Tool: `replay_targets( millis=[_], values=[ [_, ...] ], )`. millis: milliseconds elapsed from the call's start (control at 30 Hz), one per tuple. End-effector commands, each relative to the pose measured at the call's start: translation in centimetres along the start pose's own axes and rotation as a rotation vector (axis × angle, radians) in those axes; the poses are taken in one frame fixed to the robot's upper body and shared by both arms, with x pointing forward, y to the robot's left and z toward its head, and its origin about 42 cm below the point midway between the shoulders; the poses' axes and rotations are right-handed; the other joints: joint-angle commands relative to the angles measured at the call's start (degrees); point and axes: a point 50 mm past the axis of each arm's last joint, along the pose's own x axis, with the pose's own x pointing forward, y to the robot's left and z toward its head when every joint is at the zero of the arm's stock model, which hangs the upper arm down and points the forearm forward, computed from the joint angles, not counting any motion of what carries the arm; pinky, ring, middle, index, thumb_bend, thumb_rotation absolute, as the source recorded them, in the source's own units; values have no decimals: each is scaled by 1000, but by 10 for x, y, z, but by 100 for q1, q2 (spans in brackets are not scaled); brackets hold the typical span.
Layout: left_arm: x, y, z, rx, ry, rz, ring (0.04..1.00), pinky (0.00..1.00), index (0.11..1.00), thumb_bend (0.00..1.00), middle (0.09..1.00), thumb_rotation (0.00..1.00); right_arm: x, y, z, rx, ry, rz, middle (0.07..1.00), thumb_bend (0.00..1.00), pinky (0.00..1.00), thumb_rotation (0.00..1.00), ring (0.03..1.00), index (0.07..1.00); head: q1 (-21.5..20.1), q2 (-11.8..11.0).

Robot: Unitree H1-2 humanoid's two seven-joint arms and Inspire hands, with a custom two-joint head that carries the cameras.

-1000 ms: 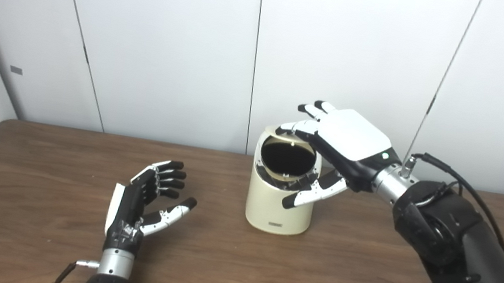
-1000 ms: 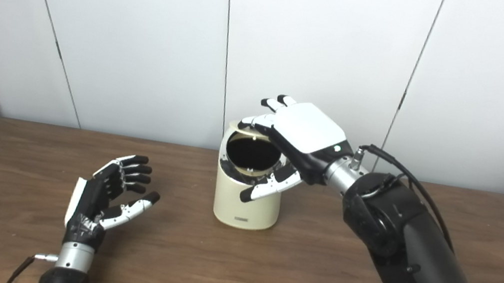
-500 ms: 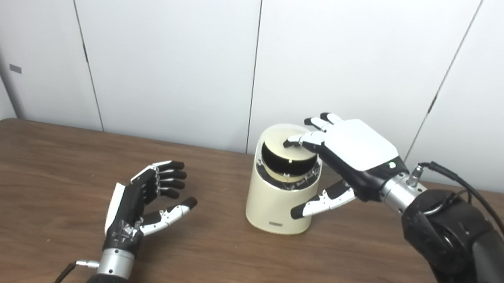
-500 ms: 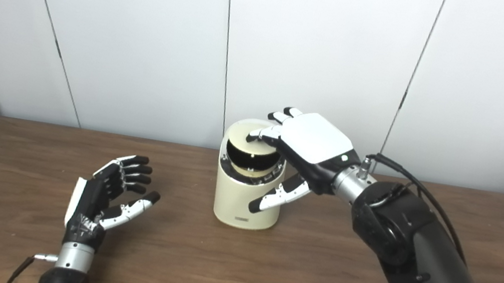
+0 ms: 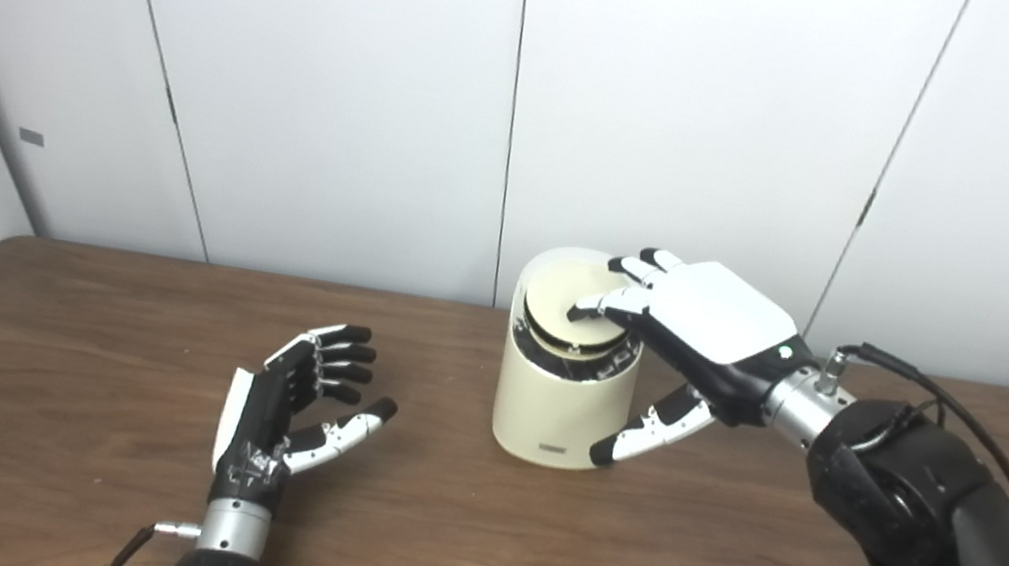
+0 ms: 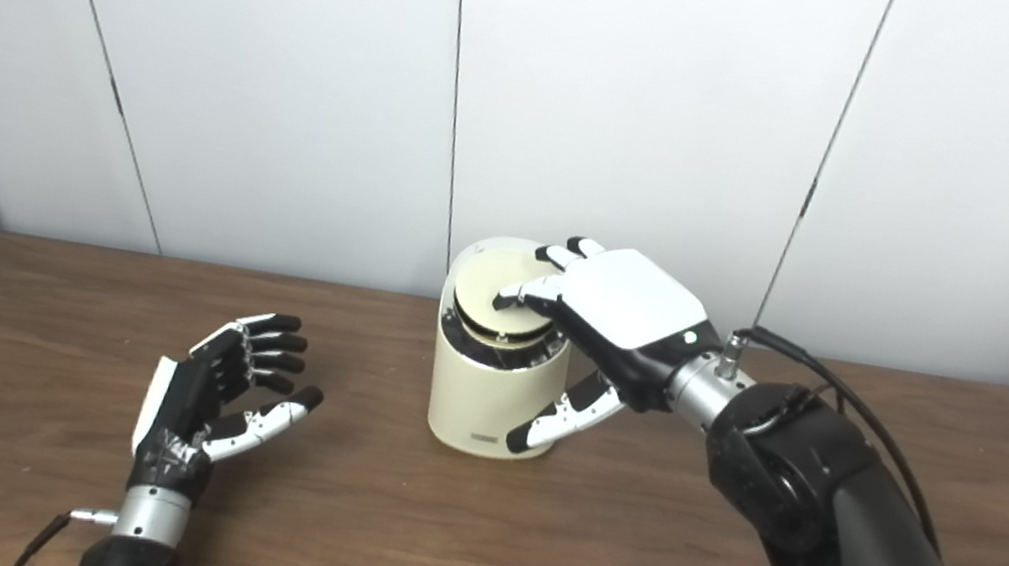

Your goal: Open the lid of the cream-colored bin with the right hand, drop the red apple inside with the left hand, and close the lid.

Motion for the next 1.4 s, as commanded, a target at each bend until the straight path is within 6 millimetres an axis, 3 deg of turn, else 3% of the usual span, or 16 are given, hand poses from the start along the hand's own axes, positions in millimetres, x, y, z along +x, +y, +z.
replay_targets(
  millis=[0, 533, 933, 1367],
  values=[
    [-21, -5, -16, -9, 66, -3, 631, 576, 713, 627, 671, 0, 1, -20, 1, -24, -21, -55, 800, 728, 975, 553, 958, 811, 7, 12],
    [-20, -6, -14, -10, 64, -1, 628, 556, 711, 638, 673, 22, 4, -11, 7, -28, -38, -10, 805, 734, 988, 575, 965, 810, 41, 70],
    [-23, -5, -10, -6, 63, 0, 634, 571, 713, 636, 670, 37, 5, 0, 8, -166, 0, 237, 800, 767, 993, 659, 964, 803, 84, 129],
    [-21, -4, -13, -5, 71, 1, 632, 569, 712, 631, 668, 18, -5, -20, 0, -11, 32, 46, 809, 721, 968, 585, 953, 817, 37, 68]
  ],
)
